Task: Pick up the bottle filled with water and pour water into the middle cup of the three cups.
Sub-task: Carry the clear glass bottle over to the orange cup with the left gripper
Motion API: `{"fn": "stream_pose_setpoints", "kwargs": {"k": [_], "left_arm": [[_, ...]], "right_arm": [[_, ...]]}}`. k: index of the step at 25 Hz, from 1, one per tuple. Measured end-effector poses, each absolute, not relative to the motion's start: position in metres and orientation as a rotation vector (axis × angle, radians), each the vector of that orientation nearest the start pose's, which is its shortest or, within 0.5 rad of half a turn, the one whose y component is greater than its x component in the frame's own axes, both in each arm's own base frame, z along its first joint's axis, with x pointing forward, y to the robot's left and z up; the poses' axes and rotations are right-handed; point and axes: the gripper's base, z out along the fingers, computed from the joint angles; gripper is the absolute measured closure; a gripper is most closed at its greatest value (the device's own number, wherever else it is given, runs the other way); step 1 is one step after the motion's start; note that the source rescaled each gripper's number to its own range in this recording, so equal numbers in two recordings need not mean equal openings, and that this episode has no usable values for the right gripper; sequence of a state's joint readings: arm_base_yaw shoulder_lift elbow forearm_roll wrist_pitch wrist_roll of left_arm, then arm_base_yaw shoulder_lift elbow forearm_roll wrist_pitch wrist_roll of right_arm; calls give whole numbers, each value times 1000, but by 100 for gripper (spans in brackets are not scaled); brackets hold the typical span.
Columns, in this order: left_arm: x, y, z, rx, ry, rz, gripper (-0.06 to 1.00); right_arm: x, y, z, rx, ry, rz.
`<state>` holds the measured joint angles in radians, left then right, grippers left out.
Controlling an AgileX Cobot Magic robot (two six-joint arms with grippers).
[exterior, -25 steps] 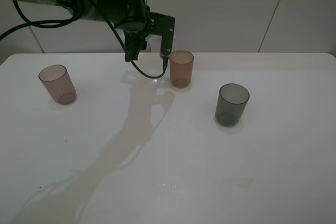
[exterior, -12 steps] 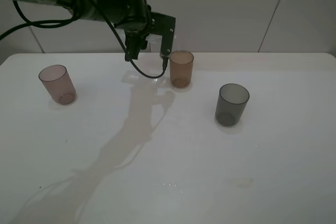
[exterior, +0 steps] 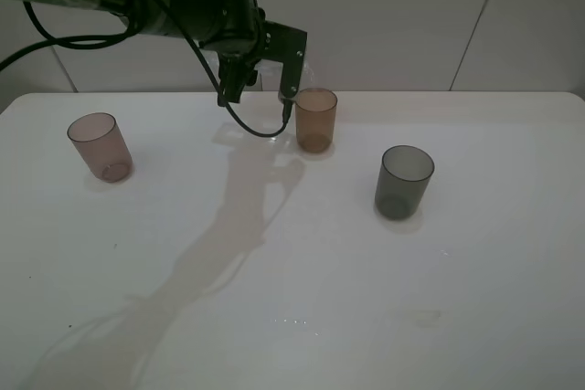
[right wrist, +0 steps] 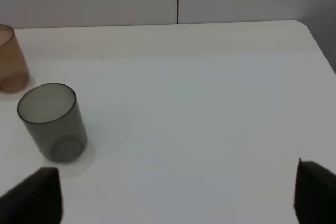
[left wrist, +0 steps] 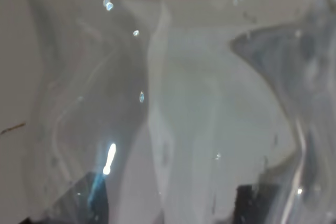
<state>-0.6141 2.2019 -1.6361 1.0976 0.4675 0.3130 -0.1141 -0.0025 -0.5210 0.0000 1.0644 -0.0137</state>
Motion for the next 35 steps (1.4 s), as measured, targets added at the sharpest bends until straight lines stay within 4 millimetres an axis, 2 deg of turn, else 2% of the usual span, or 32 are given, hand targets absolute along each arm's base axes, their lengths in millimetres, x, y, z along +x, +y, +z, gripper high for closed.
{"fn": "stream_pose_setpoints", "kwargs": {"k": [35], "left_arm": [[426,-255,181,1929,1345,947,91]], "right_arm": [[-8,1,283,102,2023,-81]]}}
